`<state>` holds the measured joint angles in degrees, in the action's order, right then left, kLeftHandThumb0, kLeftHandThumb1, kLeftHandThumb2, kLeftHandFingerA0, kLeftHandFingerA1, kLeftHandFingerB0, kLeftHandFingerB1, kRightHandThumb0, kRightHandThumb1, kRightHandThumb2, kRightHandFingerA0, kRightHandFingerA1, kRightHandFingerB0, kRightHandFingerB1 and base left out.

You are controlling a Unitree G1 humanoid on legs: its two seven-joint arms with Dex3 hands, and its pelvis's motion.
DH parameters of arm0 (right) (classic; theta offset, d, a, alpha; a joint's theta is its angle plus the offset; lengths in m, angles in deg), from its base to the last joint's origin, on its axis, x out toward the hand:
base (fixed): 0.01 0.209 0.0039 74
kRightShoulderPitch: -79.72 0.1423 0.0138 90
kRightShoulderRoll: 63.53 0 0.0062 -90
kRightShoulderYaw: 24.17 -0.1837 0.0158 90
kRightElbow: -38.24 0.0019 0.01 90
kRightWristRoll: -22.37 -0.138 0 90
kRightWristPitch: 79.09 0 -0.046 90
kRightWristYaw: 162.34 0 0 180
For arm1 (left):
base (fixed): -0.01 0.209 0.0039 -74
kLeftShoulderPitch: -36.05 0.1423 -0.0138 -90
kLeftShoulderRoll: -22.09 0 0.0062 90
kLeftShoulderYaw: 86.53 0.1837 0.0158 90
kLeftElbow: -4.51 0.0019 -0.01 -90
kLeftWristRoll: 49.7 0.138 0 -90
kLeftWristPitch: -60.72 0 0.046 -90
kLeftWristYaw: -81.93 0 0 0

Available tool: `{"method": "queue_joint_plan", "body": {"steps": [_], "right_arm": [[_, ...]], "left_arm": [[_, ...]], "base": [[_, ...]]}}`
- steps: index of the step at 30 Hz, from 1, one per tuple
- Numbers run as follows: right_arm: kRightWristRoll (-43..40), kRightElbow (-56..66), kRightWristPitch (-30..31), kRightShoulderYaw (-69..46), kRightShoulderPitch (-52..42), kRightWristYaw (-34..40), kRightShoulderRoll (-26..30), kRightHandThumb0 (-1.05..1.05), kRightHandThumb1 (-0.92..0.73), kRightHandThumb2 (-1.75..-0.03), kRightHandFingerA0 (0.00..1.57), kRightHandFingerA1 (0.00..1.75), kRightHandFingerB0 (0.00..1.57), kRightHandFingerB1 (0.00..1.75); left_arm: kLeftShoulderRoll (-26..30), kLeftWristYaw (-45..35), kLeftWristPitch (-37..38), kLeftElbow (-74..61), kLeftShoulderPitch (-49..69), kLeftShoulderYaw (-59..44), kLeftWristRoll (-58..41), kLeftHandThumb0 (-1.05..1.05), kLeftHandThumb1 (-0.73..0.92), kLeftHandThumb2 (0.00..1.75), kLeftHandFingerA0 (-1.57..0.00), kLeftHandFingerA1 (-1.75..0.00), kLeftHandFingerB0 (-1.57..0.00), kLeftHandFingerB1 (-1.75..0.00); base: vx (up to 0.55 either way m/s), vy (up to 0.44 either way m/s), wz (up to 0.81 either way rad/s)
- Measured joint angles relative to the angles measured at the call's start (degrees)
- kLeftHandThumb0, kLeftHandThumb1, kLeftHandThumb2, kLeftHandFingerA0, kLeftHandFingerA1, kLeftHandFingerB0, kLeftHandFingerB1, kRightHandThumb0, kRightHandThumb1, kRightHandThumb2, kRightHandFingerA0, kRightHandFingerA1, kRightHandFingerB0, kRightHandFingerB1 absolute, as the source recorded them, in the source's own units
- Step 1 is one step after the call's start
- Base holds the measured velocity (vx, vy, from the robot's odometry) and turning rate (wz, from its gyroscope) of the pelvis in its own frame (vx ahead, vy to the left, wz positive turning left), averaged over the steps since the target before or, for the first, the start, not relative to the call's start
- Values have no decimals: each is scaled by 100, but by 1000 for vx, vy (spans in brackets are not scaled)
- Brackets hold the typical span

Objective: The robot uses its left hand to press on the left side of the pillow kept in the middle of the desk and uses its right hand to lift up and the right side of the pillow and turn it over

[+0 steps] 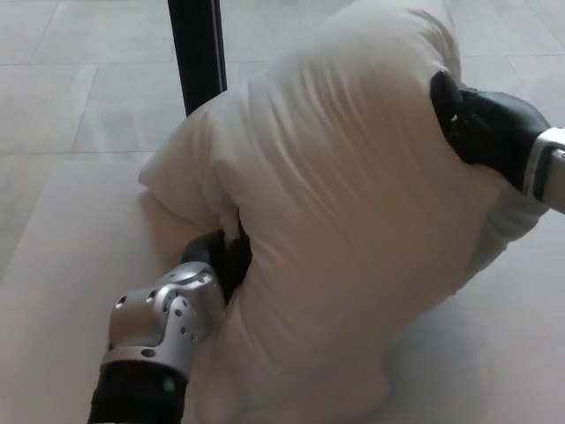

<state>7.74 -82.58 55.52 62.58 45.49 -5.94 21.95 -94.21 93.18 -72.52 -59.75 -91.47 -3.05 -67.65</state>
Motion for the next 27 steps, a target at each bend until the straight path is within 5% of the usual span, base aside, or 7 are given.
{"method": "queue_joint_plan", "body": {"steps": [6, 7, 9, 10, 11, 20, 27], "right_arm": [[203, 32, 63, 334, 27, 120, 0, -73, -41, -88, 0, 33, 8, 30], [225, 34, 67, 370, 27, 133, 0, -71, -40, -86, 0, 33, 6, 35], [337, 34, 78, 462, 28, 202, 1, -79, -49, -56, 0, 42, 7, 33], [369, 34, 83, 497, 28, 229, 1, -68, -39, -85, 0, 49, 4, 35], [408, 34, 89, 565, 27, 254, 0, -39, -14, -83, 6, 58, 0, 52], [888, 31, 109, 1238, 23, 531, -93, -69, -44, -53, 29, 80, 11, 38], [1196, -24, 97, 1393, 24, 756, -266, -78, -38, -71, 34, 99, 4, 45]], "left_arm": [[147, -17, 278, 36, 70, 452, 260, -75, 91, 67, -60, -71, -59, -56], [157, -16, 319, 35, 85, 516, 299, -37, 54, 114, -2, -52, 0, -49], [212, 0, 486, 16, 120, 808, 471, -82, 92, 71, -16, -49, -24, -41], [233, 13, 526, 14, 123, 916, 546, -85, 69, 106, -20, -57, -6, -38], [237, 31, 561, 17, 133, 1005, 603, -89, 85, 66, -28, -51, -6, -26], [81, 199, 972, -164, 493, 1179, 870, -86, 66, 105, -31, -60, -6, -32], [-82, 241, 1194, -200, 654, 981, 882, -87, 73, 62, -34, -55, 0, -12]], "base": [[0, 0, 0], [0, 0, 0], [0, 0, 0], [0, 0, 0], [0, 0, 0], [0, 0, 0], [0, 0, 0]]}}
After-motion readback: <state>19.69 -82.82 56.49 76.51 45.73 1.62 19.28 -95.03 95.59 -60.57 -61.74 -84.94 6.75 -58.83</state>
